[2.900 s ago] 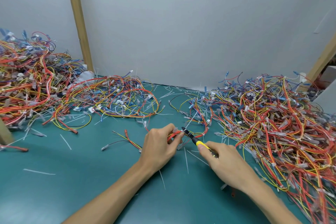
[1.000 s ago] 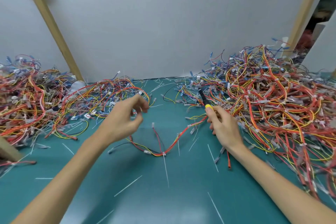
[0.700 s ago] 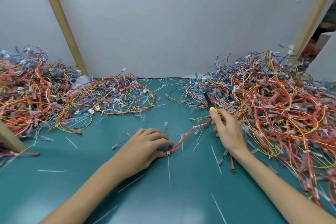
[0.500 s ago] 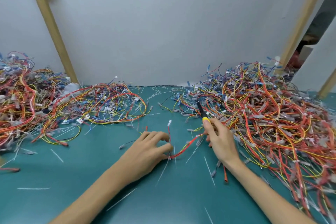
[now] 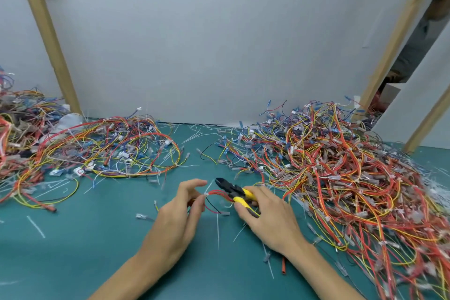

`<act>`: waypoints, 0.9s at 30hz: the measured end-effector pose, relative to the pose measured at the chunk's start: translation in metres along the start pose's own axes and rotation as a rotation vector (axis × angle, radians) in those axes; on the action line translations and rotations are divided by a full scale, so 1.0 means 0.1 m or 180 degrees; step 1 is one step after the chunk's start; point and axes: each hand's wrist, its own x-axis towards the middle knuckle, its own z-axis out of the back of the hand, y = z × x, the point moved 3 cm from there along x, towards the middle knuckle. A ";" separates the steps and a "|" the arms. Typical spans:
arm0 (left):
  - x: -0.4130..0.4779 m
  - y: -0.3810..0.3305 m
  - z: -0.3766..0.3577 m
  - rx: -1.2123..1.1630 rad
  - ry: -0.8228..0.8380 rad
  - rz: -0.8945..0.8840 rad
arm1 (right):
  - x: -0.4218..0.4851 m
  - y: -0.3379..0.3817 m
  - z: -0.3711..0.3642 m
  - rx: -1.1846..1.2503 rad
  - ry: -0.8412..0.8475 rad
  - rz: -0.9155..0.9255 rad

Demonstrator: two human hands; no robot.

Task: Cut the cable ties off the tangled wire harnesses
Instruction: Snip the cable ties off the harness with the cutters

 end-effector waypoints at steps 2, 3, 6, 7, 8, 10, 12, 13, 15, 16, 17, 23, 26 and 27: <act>0.03 0.04 0.06 -0.0055 -0.0221 0.0075 | -0.01 0.04 -0.02 -0.0354 0.0044 0.0126; 0.04 0.05 0.08 -0.0099 -0.0276 0.0129 | -0.01 0.05 -0.01 -0.0408 0.0050 0.0161; 0.06 0.10 0.14 -0.0021 -0.0409 0.0298 | -0.03 0.08 0.01 -0.0438 0.0096 0.0292; 0.07 0.13 0.16 0.0026 -0.0451 0.0392 | -0.03 0.09 0.02 -0.0469 0.0139 0.0359; 0.08 0.16 0.17 0.0060 -0.0479 0.0500 | -0.03 0.10 0.03 -0.0487 0.0192 0.0418; 0.09 0.22 0.19 0.0097 -0.0488 0.0701 | -0.04 0.11 0.04 -0.0480 0.0276 0.0526; 0.10 0.24 0.19 0.0064 -0.0466 0.0851 | -0.04 0.14 0.06 -0.0499 0.0302 0.0650; 0.11 0.23 0.18 0.0002 -0.0462 0.0899 | -0.04 0.15 0.06 -0.0520 0.0302 0.0717; 0.13 0.19 0.14 -0.0266 -0.0463 0.0924 | -0.05 0.20 0.04 -0.0548 0.0299 0.0840; 0.14 0.17 0.11 -0.0471 -0.0446 0.0950 | -0.06 0.23 0.02 -0.0552 0.0305 0.0878; 0.14 0.15 0.08 -0.0691 -0.0416 0.1013 | -0.07 0.25 0.01 -0.0549 0.0315 0.0897; 0.12 0.16 -0.07 -0.2126 -0.0086 0.1293 | -0.10 0.29 0.01 -0.0596 0.0332 0.0993; 0.11 0.17 -0.10 -0.3013 0.0019 0.1571 | -0.10 0.28 0.01 -0.0476 0.0249 0.0963; 0.09 0.18 -0.10 -0.3197 -0.0031 0.1634 | -0.09 0.27 0.01 -0.0397 0.0234 0.0918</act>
